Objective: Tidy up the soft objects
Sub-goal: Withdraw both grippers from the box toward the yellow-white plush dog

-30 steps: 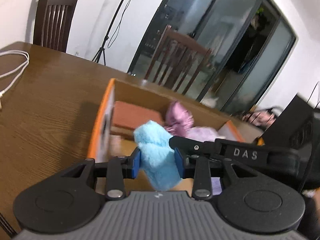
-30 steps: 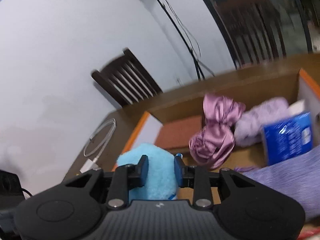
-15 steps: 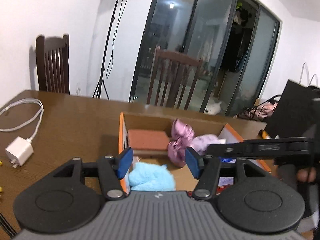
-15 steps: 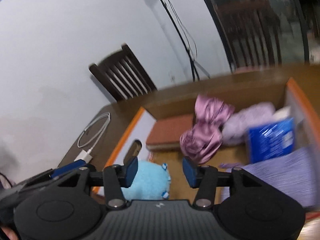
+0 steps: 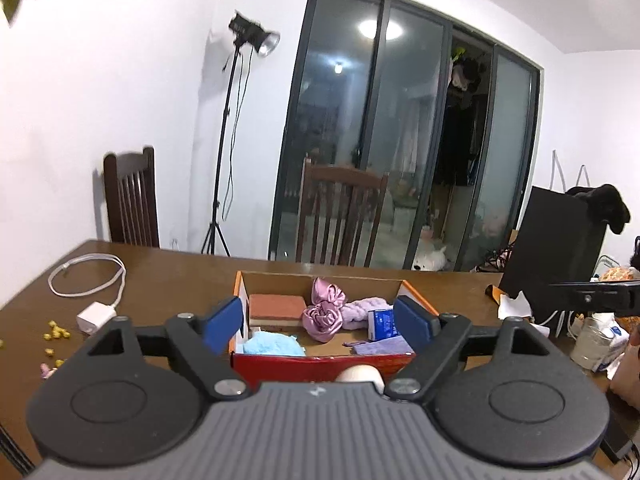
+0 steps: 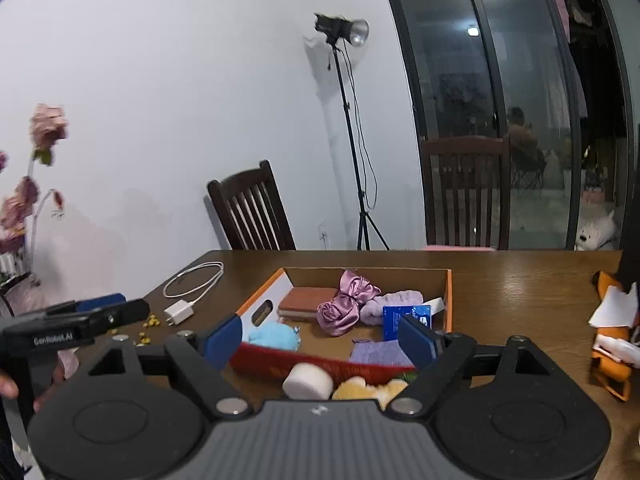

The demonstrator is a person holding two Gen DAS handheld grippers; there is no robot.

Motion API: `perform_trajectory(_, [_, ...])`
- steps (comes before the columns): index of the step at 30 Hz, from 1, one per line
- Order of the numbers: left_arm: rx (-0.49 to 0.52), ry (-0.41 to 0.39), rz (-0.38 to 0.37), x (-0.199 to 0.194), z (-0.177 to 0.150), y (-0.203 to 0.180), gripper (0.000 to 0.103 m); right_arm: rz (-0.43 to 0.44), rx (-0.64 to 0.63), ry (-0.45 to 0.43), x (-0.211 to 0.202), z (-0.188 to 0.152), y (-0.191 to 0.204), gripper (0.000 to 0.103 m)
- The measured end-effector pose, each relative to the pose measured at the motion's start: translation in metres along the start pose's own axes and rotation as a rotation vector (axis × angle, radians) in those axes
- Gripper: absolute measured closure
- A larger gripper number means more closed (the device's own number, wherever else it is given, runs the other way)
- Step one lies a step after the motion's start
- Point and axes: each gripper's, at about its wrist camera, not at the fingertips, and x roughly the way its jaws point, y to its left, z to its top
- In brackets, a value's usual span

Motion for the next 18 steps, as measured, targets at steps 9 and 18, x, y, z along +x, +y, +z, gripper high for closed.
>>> perform_trajectory(9, [0.109, -0.130, 0.029, -0.095, -0.041, -0.040, 0.001, -0.169, -0.279, -0.204, -0.089, -0.060, 0.054, 0.007])
perform_trajectory(18, [-0.029, -0.097, -0.064, -0.155, -0.137, -0.041, 0.000, -0.229, -0.287, -0.310, -0.173, -0.189, 0.088, 0.000])
